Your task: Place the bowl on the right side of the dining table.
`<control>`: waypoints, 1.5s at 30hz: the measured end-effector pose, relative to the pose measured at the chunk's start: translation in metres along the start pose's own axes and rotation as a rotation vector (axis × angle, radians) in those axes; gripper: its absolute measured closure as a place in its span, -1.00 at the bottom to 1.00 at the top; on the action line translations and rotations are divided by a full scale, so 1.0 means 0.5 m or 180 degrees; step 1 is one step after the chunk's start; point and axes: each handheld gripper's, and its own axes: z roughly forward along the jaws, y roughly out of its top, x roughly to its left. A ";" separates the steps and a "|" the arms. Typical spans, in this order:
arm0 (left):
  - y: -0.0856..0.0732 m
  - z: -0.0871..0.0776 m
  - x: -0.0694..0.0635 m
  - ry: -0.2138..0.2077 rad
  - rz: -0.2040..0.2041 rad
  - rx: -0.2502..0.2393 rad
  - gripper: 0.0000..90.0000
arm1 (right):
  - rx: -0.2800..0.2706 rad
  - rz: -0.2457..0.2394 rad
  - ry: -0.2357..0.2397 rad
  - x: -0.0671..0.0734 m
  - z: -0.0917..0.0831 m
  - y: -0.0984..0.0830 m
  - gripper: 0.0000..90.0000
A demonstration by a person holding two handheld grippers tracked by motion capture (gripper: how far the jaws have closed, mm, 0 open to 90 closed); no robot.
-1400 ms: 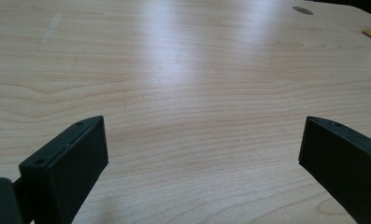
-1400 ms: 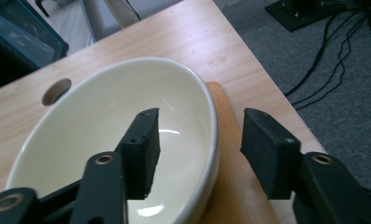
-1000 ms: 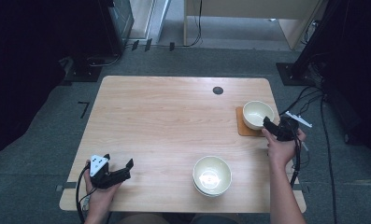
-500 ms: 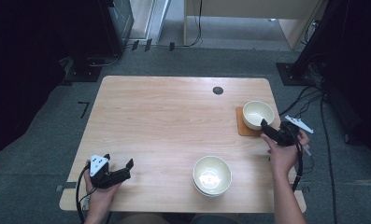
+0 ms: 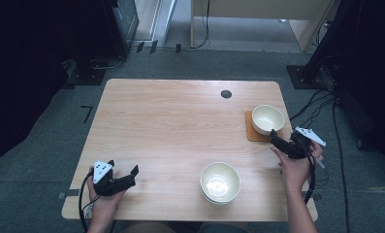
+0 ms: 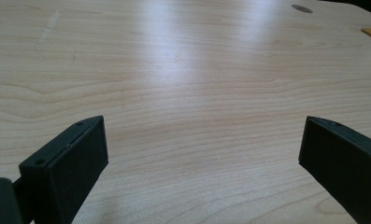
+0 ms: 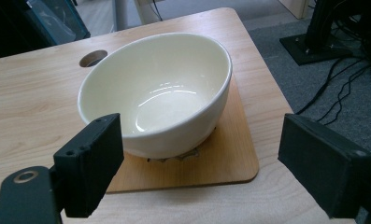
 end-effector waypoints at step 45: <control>-0.001 0.000 -0.001 -0.0005 0.0013 0.0005 -0.98 | 0.0065 -0.0302 0.0082 -0.031 -0.100 -0.111 -0.69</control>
